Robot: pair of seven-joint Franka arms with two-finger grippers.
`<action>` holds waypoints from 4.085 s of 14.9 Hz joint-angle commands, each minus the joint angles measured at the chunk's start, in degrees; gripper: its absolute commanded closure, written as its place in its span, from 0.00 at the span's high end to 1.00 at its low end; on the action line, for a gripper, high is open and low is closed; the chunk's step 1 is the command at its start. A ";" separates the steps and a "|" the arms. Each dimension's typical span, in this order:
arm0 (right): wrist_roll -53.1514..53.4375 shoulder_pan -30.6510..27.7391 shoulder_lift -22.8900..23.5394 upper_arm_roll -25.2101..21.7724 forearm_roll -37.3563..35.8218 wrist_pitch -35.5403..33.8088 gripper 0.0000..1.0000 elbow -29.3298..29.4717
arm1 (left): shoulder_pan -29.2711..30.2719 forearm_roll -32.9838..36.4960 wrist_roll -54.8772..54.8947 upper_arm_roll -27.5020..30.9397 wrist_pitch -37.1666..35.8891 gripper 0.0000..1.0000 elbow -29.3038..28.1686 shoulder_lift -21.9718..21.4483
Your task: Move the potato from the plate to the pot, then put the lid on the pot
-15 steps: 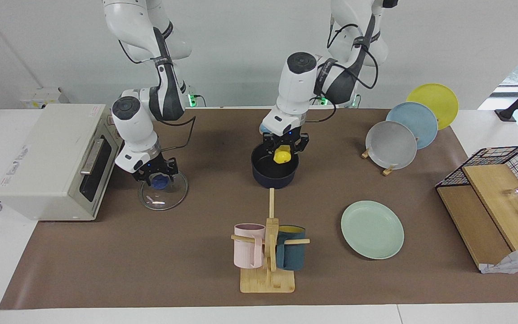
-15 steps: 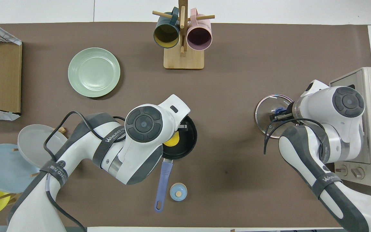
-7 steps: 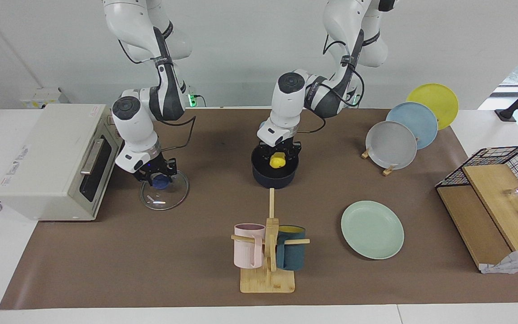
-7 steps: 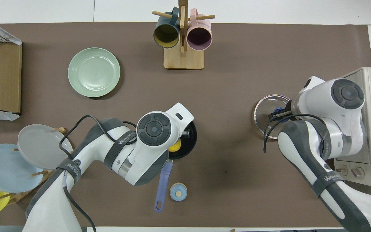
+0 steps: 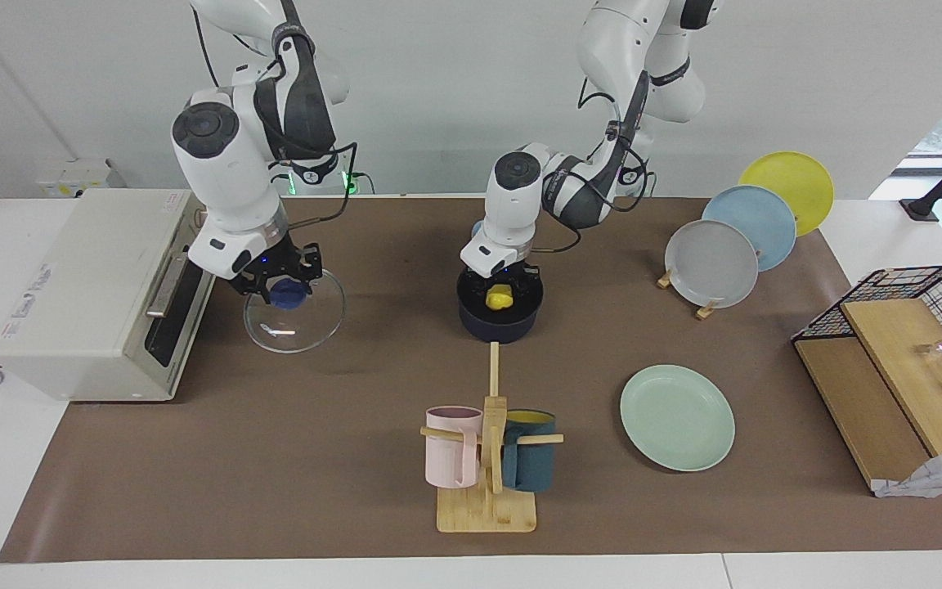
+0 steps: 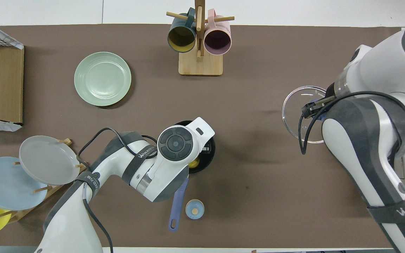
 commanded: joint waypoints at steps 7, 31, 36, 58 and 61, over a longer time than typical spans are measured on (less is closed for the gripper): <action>6.02 5.45 1.84 1.62 2.39 -3.12 0.00 7.02 | -1.66 0.46 1.22 1.09 2.81 0.82 -2.48 -0.64; 41.80 30.86 18.10 1.62 -1.21 9.98 0.00 13.70 | 32.88 2.13 31.37 1.97 -43.23 1.00 29.50 -12.42; 44.25 31.21 17.40 1.62 -1.30 7.52 0.00 11.33 | 32.80 1.96 31.37 1.88 -43.60 1.00 25.23 -15.48; 47.60 33.06 14.23 1.62 -1.74 16.03 0.00 1.76 | 33.67 -1.82 31.37 0.65 -40.95 1.00 21.34 -17.07; 47.69 33.15 13.44 1.62 -1.83 18.76 0.00 -0.62 | 33.67 -1.30 31.37 0.65 -41.93 1.00 21.34 -17.25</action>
